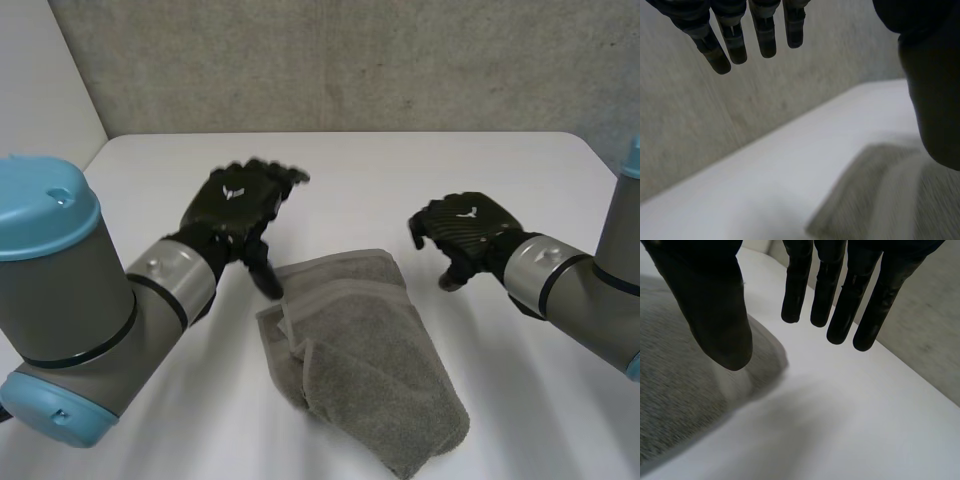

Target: Fold the towel.

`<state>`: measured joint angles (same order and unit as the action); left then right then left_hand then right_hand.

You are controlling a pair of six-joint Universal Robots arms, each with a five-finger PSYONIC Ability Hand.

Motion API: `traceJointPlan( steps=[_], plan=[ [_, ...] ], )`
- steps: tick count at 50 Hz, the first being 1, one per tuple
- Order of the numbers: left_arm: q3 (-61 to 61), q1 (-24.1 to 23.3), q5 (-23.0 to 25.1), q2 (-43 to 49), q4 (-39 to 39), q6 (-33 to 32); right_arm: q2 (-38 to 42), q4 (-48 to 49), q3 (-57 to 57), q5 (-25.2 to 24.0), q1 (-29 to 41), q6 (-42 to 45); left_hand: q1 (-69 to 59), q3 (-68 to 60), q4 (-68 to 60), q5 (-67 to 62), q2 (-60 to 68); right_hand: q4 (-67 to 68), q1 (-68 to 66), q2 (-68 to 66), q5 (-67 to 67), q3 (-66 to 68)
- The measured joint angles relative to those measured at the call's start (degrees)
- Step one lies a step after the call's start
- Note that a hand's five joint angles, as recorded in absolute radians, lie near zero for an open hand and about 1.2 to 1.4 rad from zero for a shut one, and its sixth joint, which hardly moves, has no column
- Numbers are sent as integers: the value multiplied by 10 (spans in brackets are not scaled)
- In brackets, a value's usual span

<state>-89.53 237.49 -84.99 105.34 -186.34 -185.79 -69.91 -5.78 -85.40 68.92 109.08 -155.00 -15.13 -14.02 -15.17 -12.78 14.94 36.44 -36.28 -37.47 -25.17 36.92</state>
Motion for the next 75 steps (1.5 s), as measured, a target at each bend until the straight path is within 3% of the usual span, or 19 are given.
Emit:
traceJointPlan(
  steps=[9, 15, 26, 29, 32, 34, 38, 47, 53, 61, 75],
  plan=[
    [-31, 27, 21, 61, 14, -11, -6, -44, 21, -34, 51, 111, 0, 0, 0, 1, 0, -41, 49, 45, 46, -46],
    [-23, 43, 45, 114, 7, -72, -17, -83, 7, -36, 117, 201, 0, 0, 0, 1, 0, -212, 209, 212, 223, -211],
    [-7, 56, 60, 152, 2, -113, -30, -87, -30, -42, 185, 230, 0, 0, 0, -1, 0, -219, 230, 229, 239, -228],
    [-7, 56, 59, 152, 2, -112, -23, -84, -32, -40, 194, 237, 0, 0, 0, -1, 0, -188, 192, 200, 192, -197],
    [-8, 56, 57, 151, 1, -110, -5, -82, -29, -35, 198, 254, 0, 0, 0, -1, 0, 52, -61, -58, -70, 54],
    [-9, 56, 56, 149, 1, -110, 5, -81, -27, -33, 198, 263, 0, 0, 0, -1, 0, 127, -130, -127, -140, 124],
    [-12, 56, 56, 145, 1, -109, 20, -74, -18, -22, 196, 267, 0, 0, 0, -1, 0, 389, -386, -380, -400, 386],
    [-14, 54, 56, 138, 1, -109, 12, 3, -17, 36, 169, 174, 0, 0, 0, -1, 0, 405, -390, -381, -412, 398],
    [-14, 50, 55, 132, -7, -108, -23, 75, -41, 114, 128, 92, 0, 0, 0, -1, 0, 405, -392, -381, -412, 398],
    [-15, 29, 57, 129, -20, -106, -48, 121, -78, 187, 86, 67, 0, -1, 0, -12, 0, 405, -393, -381, -412, 400],
    [3, -19, 61, 146, -27, -105, -69, 169, -143, 228, 18, 68, -43, -59, -39, -70, 46, 405, -396, -381, -413, 400]
  ],
)
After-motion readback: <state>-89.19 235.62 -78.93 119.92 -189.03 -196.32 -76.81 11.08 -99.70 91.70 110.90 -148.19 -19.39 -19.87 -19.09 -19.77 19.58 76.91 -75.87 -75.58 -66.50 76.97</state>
